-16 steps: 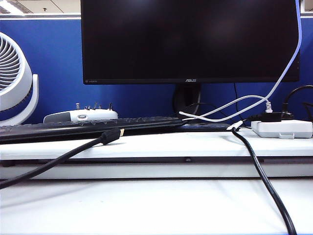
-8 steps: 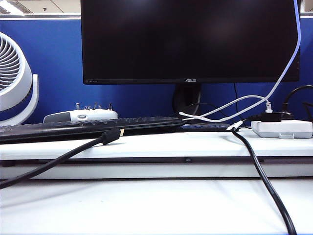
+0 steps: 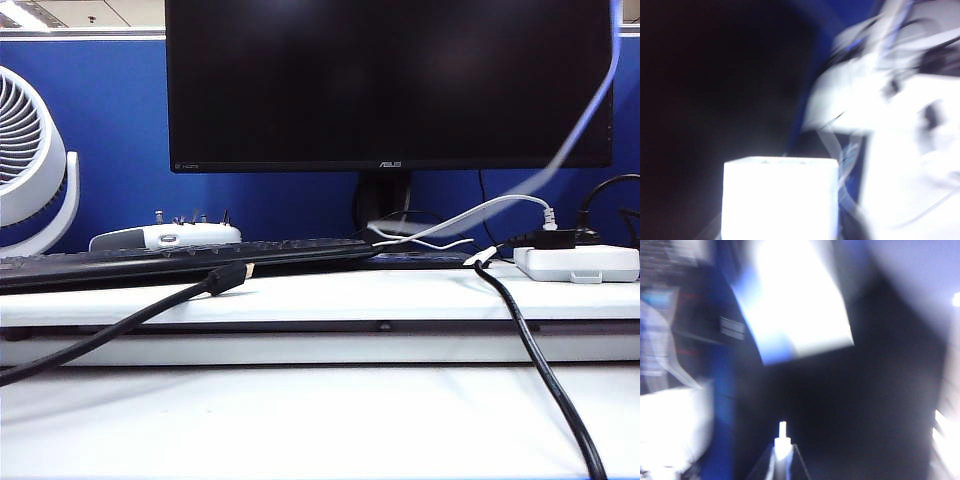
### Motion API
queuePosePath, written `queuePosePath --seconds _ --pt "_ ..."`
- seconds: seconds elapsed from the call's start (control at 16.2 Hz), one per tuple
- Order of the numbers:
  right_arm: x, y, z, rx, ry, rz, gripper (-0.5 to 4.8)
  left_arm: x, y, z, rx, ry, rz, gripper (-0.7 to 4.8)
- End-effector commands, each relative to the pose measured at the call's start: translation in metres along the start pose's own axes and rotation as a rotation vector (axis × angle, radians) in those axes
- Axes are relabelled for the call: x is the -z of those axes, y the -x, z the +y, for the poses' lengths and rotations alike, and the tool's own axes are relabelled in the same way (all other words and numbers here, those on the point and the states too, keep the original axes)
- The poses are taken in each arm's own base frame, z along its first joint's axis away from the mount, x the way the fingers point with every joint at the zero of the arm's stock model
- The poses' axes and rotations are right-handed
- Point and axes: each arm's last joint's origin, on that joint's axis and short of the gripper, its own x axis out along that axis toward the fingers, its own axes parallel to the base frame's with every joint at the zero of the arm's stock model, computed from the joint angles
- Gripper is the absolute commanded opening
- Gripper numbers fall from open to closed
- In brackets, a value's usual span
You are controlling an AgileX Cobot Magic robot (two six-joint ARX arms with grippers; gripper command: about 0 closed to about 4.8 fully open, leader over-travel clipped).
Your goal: Pick up the Type-C charging cable and the charging base, insert one end of the Type-C charger into the corresponding slot on the base, and finally place the plugged-in charger back on the table.
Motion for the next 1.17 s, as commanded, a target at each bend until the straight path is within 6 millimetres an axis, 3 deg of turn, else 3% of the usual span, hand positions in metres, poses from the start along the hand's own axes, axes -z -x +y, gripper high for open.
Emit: queuePosePath --seconds 0.06,0.31,0.49,0.74,0.86,1.17 --pt "0.007 0.014 -0.013 0.085 -0.161 -0.006 0.0 0.0 0.006 0.015 -0.055 0.18 -0.087 0.82" --pt "0.014 0.035 -0.041 0.327 -0.691 -0.12 0.0 -0.006 0.009 0.022 0.11 0.396 -0.34 0.79" --pt "0.019 0.037 -0.045 0.353 -1.041 -0.179 0.0 -0.001 0.01 0.029 0.105 0.465 -0.357 0.79" --pt "0.018 0.032 -0.038 0.264 -1.235 -0.204 0.0 0.019 0.015 0.045 0.206 0.685 -0.377 0.79" --pt "0.017 0.028 -0.033 0.226 -1.223 -0.173 0.0 0.032 0.013 0.046 0.215 0.75 -0.3 0.79" --pt "0.016 0.027 -0.032 0.199 -1.217 -0.191 0.0 0.089 -0.045 -0.004 0.44 0.96 0.184 0.79"
